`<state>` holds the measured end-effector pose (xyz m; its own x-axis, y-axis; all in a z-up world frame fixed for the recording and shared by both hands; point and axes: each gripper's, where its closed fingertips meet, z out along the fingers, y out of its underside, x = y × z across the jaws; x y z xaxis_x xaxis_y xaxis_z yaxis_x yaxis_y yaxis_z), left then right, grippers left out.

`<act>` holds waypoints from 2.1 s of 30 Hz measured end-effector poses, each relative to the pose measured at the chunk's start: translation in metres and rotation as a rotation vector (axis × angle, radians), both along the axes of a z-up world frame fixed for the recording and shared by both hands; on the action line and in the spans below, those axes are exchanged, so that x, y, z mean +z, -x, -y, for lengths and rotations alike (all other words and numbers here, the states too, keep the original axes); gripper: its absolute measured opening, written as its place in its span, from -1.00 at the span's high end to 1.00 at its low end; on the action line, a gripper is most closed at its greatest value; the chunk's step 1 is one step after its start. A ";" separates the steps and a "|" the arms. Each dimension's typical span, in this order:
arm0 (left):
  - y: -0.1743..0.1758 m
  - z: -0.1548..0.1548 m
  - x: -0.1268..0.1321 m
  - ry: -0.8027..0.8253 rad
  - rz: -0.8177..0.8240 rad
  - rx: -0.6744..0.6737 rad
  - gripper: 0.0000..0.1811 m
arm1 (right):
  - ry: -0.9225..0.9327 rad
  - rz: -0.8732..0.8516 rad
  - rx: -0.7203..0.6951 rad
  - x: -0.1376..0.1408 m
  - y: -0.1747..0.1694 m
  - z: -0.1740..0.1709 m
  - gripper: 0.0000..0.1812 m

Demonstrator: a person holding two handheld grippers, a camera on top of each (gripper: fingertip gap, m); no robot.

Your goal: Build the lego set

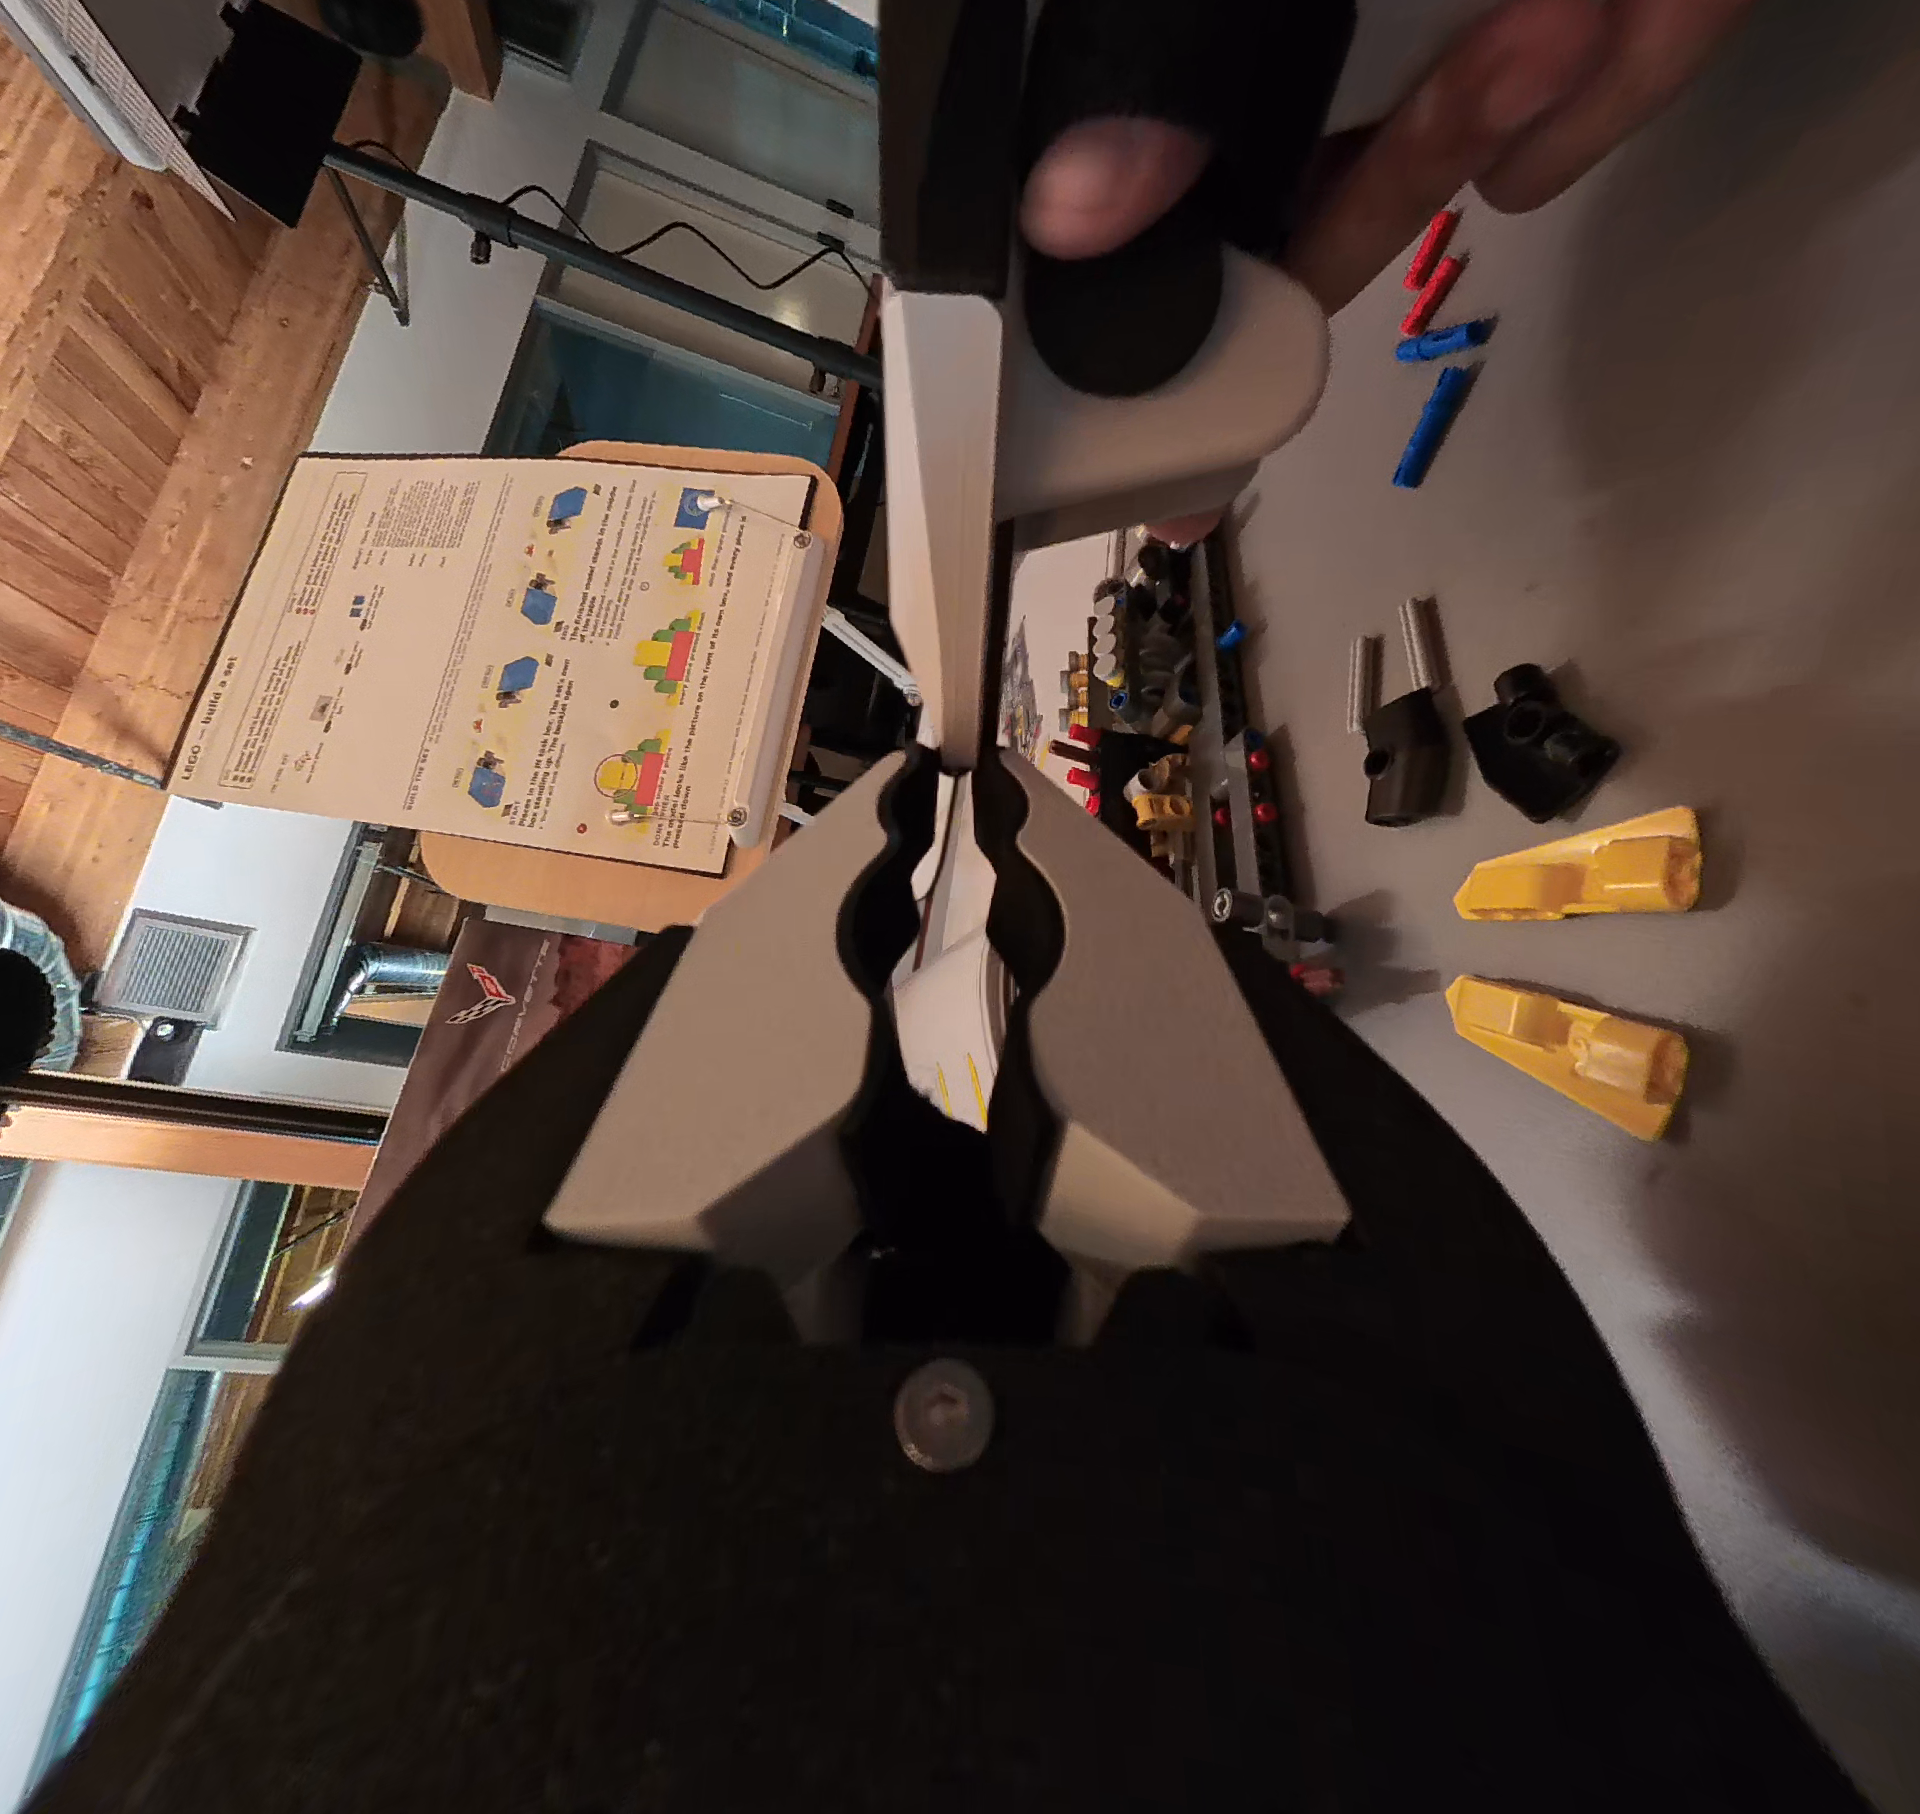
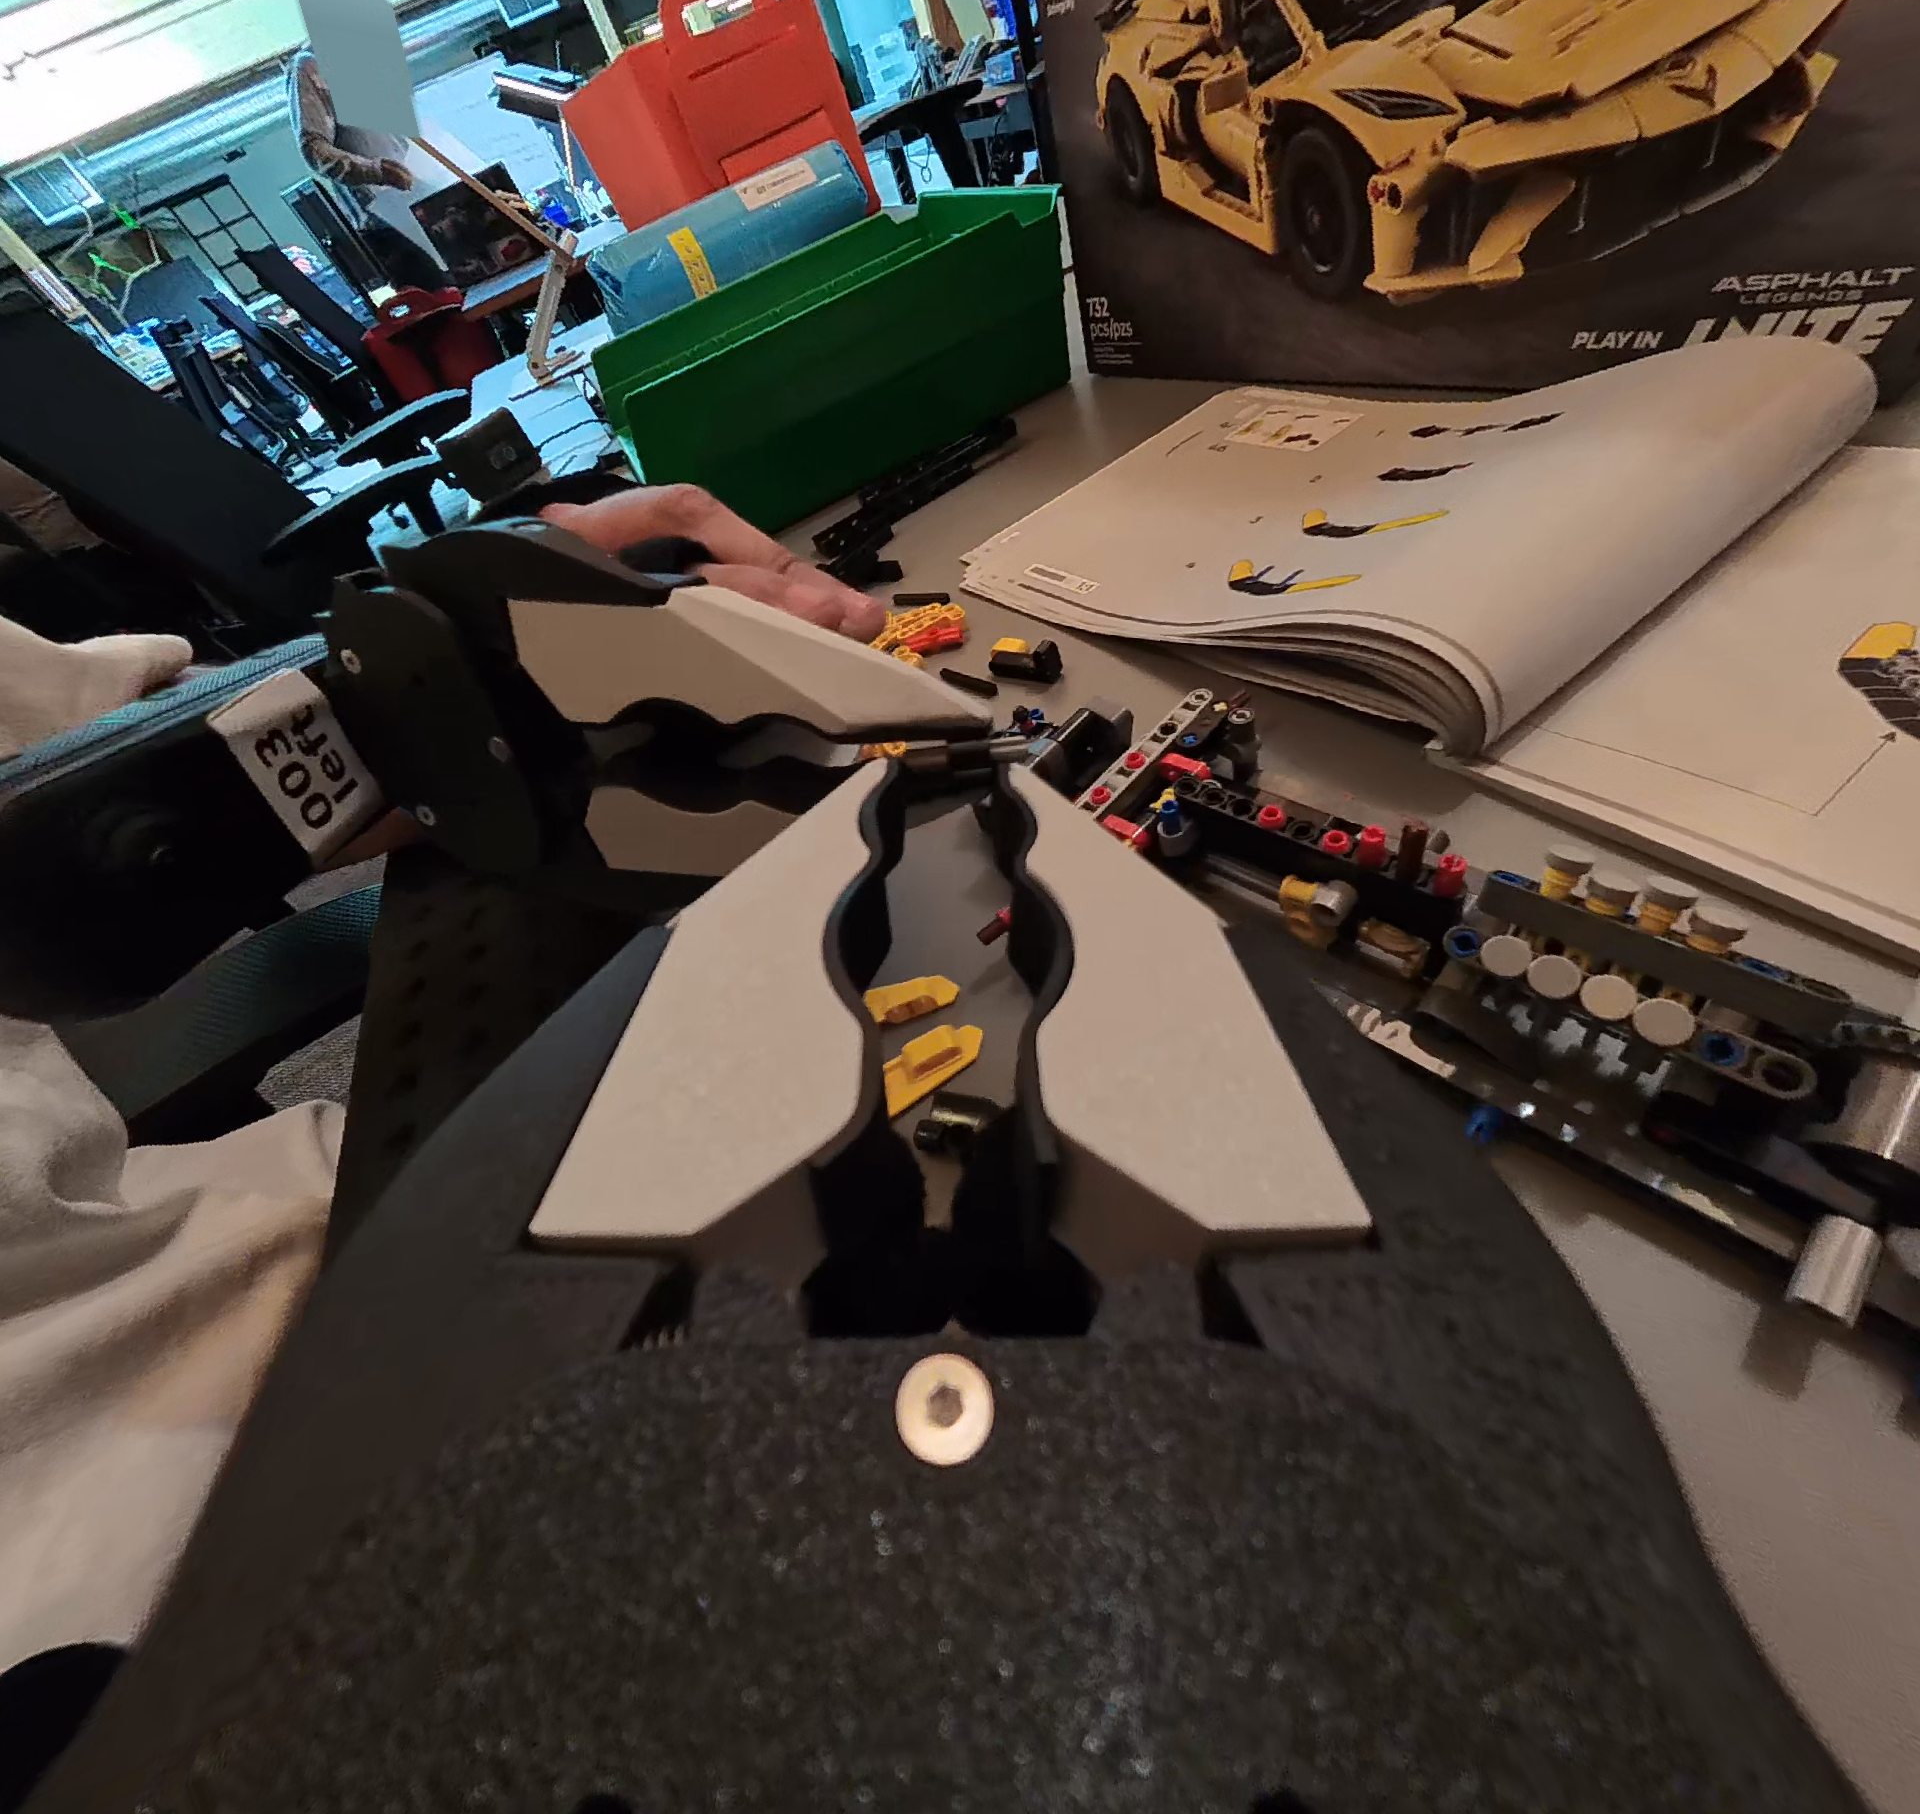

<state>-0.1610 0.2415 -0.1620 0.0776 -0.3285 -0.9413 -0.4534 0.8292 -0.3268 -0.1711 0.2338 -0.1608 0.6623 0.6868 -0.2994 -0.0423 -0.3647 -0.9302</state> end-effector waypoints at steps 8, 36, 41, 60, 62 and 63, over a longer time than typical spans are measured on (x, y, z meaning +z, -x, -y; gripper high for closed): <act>0.000 0.001 -0.002 -0.004 -0.011 0.001 0.95 | -0.009 0.040 0.005 -0.003 0.000 0.001 0.84; 0.001 -0.002 0.004 0.089 0.037 -0.017 0.94 | -0.028 -0.034 -0.023 0.007 -0.006 -0.002 0.86; -0.001 0.002 0.004 0.083 0.034 -0.029 0.94 | -0.020 -0.022 -0.014 0.005 -0.004 0.000 0.93; 0.004 -0.003 -0.010 0.395 0.013 -0.051 0.90 | 0.159 -0.161 -0.060 -0.004 -0.026 -0.014 0.93; 0.004 -0.005 -0.009 0.409 0.017 -0.048 0.91 | 0.151 -0.206 -0.048 0.002 -0.026 -0.014 0.93; 0.004 -0.005 -0.007 0.426 0.027 -0.052 0.91 | 0.155 -0.232 -0.029 0.005 -0.024 -0.012 0.93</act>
